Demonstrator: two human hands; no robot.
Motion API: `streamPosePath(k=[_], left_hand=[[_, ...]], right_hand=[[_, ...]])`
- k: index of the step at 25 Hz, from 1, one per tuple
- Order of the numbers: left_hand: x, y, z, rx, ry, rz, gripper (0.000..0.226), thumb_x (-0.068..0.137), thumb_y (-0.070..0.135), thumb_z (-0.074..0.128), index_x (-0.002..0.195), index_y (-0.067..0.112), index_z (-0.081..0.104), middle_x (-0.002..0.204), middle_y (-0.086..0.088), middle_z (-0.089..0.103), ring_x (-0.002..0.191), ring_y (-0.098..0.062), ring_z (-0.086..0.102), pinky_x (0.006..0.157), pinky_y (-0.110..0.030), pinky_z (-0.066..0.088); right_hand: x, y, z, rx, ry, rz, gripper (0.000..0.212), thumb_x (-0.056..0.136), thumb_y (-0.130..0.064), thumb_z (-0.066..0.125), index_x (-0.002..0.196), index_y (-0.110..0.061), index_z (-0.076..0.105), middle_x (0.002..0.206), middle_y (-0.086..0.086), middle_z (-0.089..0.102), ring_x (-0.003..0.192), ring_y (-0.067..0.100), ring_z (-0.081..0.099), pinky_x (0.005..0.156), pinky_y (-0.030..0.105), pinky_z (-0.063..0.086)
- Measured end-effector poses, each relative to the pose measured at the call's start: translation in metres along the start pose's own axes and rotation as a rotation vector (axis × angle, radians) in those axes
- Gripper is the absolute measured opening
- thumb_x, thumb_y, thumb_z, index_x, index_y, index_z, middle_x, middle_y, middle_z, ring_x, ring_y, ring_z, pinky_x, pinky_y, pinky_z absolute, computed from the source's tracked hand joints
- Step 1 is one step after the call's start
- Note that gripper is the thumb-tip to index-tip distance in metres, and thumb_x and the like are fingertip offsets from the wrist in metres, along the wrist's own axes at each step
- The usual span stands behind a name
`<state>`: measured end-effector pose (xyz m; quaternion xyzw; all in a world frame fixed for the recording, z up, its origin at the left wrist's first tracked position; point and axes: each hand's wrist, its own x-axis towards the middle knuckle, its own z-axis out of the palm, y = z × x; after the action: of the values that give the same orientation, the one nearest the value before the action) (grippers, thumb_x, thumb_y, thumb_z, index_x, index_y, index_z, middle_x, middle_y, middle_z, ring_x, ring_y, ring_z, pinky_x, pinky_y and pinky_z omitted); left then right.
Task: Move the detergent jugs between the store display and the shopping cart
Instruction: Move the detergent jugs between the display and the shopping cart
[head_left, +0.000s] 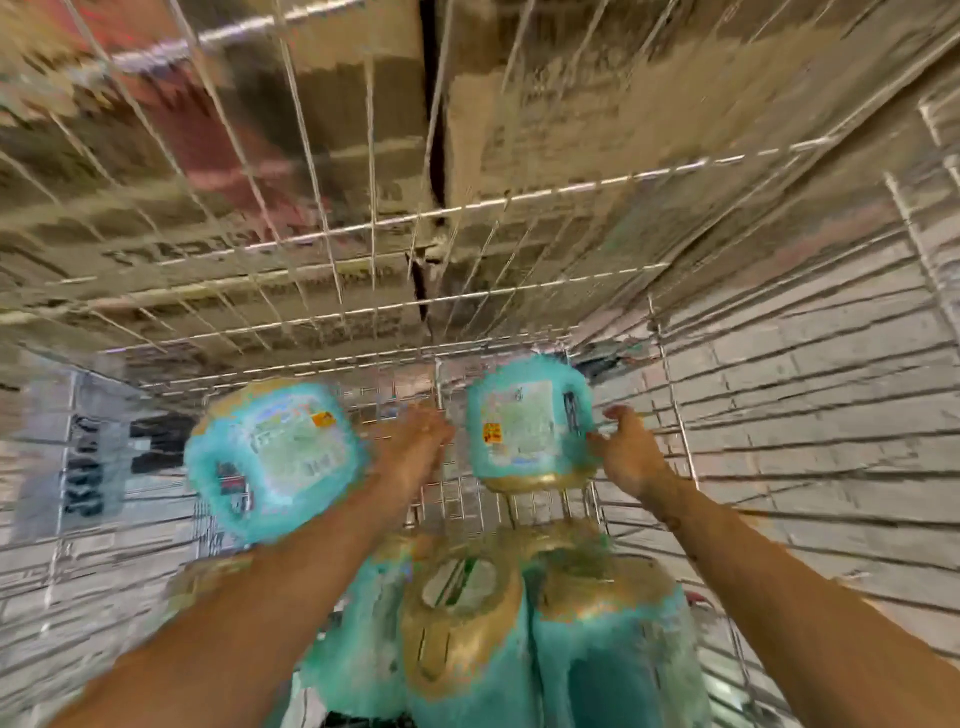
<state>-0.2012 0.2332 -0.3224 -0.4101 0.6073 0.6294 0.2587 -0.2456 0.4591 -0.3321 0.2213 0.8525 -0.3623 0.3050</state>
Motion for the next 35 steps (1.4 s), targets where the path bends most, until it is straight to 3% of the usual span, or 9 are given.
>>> streamPosePath(k=[3, 6, 10, 14, 19, 22, 27, 30, 35], left_hand=[[0.029, -0.022, 0.017, -0.058, -0.071, -0.098, 0.051, 0.085, 0.021, 0.071, 0.129, 0.009, 0.051, 0.1, -0.017, 0.065, 0.088, -0.027, 0.065, 0.083, -0.033, 0.048], [0.053, -0.033, 0.028, -0.078, -0.116, -0.113, 0.069, 0.093, 0.024, 0.063, 0.151, 0.009, 0.027, 0.148, -0.02, 0.043, 0.132, -0.033, 0.046, 0.104, -0.04, 0.039], [0.072, -0.041, 0.039, -0.015, -0.132, -0.021, 0.051, 0.089, 0.02, 0.068, 0.133, 0.011, 0.046, 0.127, -0.011, 0.063, 0.109, -0.025, 0.062, 0.084, -0.029, 0.053], [0.077, -0.045, 0.033, 0.11, -0.139, 0.02, 0.048, 0.079, 0.008, 0.077, 0.123, 0.002, 0.057, 0.119, -0.014, 0.067, 0.111, -0.03, 0.064, 0.096, -0.039, 0.052], [0.077, -0.051, 0.019, 0.002, -0.109, -0.11, 0.058, 0.075, -0.004, 0.076, 0.129, -0.004, 0.053, 0.126, -0.02, 0.063, 0.116, -0.033, 0.061, 0.103, -0.041, 0.047], [0.062, -0.057, 0.011, -0.088, -0.074, -0.164, 0.068, 0.065, 0.004, 0.083, 0.127, 0.0, 0.056, 0.124, -0.017, 0.065, 0.116, -0.032, 0.061, 0.106, -0.045, 0.045], [0.011, -0.039, 0.004, -0.183, -0.182, -0.177, 0.08, 0.048, 0.032, 0.087, 0.119, 0.007, 0.062, 0.112, -0.012, 0.072, 0.109, -0.03, 0.064, 0.083, -0.038, 0.053], [-0.022, -0.014, -0.002, -0.239, -0.227, -0.156, 0.084, 0.052, 0.037, 0.088, 0.126, 0.01, 0.058, 0.113, -0.013, 0.071, 0.107, -0.033, 0.066, 0.092, -0.047, 0.053], [-0.089, 0.032, -0.018, -0.297, -0.261, -0.045, 0.068, 0.048, 0.035, 0.09, 0.11, 0.018, 0.068, 0.093, -0.007, 0.077, 0.074, -0.023, 0.074, 0.067, -0.039, 0.058]], right_hand=[[0.024, 0.017, 0.025, 0.222, -0.027, 0.098, 0.038, 0.091, -0.008, 0.061, 0.122, 0.005, 0.043, 0.115, 0.026, 0.059, 0.102, 0.041, 0.06, 0.089, 0.059, 0.049], [0.032, 0.021, 0.048, 0.201, 0.085, 0.119, 0.054, 0.085, -0.025, 0.072, 0.124, 0.002, 0.046, 0.124, 0.024, 0.056, 0.112, 0.042, 0.057, 0.094, 0.057, 0.047], [0.03, 0.036, 0.061, 0.138, 0.044, 0.185, 0.085, 0.073, -0.043, 0.08, 0.138, -0.005, 0.04, 0.135, 0.017, 0.047, 0.124, 0.035, 0.048, 0.104, 0.048, 0.043], [0.026, 0.043, 0.062, 0.573, -0.083, 0.284, 0.057, 0.08, -0.036, 0.075, 0.12, -0.007, 0.045, 0.121, 0.012, 0.059, 0.093, 0.018, 0.063, 0.066, 0.023, 0.053], [0.023, 0.04, 0.058, 0.646, -0.197, 0.264, 0.047, 0.087, -0.03, 0.068, 0.122, 0.0, 0.058, 0.117, 0.019, 0.068, 0.089, 0.023, 0.069, 0.062, 0.026, 0.056], [0.007, 0.033, 0.054, 0.669, -0.208, 0.286, 0.049, 0.086, -0.029, 0.07, 0.124, -0.001, 0.057, 0.114, 0.019, 0.069, 0.099, 0.033, 0.069, 0.08, 0.04, 0.058], [-0.033, 0.007, 0.024, 0.871, -0.203, 0.232, 0.052, 0.084, -0.023, 0.072, 0.126, 0.0, 0.054, 0.112, 0.022, 0.069, 0.099, 0.038, 0.068, 0.074, 0.041, 0.06], [-0.068, -0.01, 0.009, 0.935, -0.167, 0.163, 0.049, 0.082, -0.025, 0.074, 0.122, -0.005, 0.056, 0.108, 0.018, 0.071, 0.096, 0.035, 0.07, 0.078, 0.044, 0.059], [-0.12, -0.047, -0.019, 0.855, -0.118, 0.014, 0.024, 0.088, -0.023, 0.068, 0.11, -0.019, 0.06, 0.101, 0.01, 0.073, 0.082, 0.022, 0.071, 0.065, 0.032, 0.056]])
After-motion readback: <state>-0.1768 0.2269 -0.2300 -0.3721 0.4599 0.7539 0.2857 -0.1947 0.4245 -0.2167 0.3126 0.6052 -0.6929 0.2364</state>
